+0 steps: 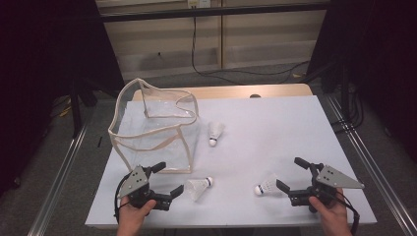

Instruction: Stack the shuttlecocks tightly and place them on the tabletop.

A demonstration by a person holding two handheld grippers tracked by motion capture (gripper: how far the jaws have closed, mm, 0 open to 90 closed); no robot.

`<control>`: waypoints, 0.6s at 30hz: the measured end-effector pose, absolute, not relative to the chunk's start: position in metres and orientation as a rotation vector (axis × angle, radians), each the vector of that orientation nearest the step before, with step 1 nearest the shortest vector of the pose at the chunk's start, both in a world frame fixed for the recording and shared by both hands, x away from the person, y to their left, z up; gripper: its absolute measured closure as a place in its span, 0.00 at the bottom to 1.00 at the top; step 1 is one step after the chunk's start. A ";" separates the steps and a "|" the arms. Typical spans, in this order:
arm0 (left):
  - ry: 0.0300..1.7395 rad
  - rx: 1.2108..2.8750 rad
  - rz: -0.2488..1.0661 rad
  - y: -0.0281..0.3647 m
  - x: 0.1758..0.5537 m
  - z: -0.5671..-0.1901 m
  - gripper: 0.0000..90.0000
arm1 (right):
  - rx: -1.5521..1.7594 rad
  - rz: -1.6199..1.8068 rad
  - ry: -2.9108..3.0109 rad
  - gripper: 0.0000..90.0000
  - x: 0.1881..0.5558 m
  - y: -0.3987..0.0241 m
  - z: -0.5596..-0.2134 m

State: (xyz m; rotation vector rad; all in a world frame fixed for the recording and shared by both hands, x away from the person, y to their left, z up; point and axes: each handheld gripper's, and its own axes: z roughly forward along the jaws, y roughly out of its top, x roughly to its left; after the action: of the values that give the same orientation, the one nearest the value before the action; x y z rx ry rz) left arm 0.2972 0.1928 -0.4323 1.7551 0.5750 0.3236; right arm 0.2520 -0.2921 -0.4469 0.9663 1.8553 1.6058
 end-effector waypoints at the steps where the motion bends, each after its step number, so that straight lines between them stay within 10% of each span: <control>1: 0.575 1.760 0.322 0.191 0.297 -0.433 0.02 | 0.964 1.604 1.857 0.00 0.252 -0.292 -0.447; 18: 0.563 1.856 0.284 0.179 0.296 -0.435 0.05 | 0.958 1.612 1.864 0.00 0.254 -0.289 -0.447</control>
State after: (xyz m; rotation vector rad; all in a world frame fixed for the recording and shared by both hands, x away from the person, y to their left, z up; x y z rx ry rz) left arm 0.2961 0.1792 -0.4349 1.8562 0.5633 0.2844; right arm 0.2542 -0.2891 -0.4468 0.9577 1.8637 1.6124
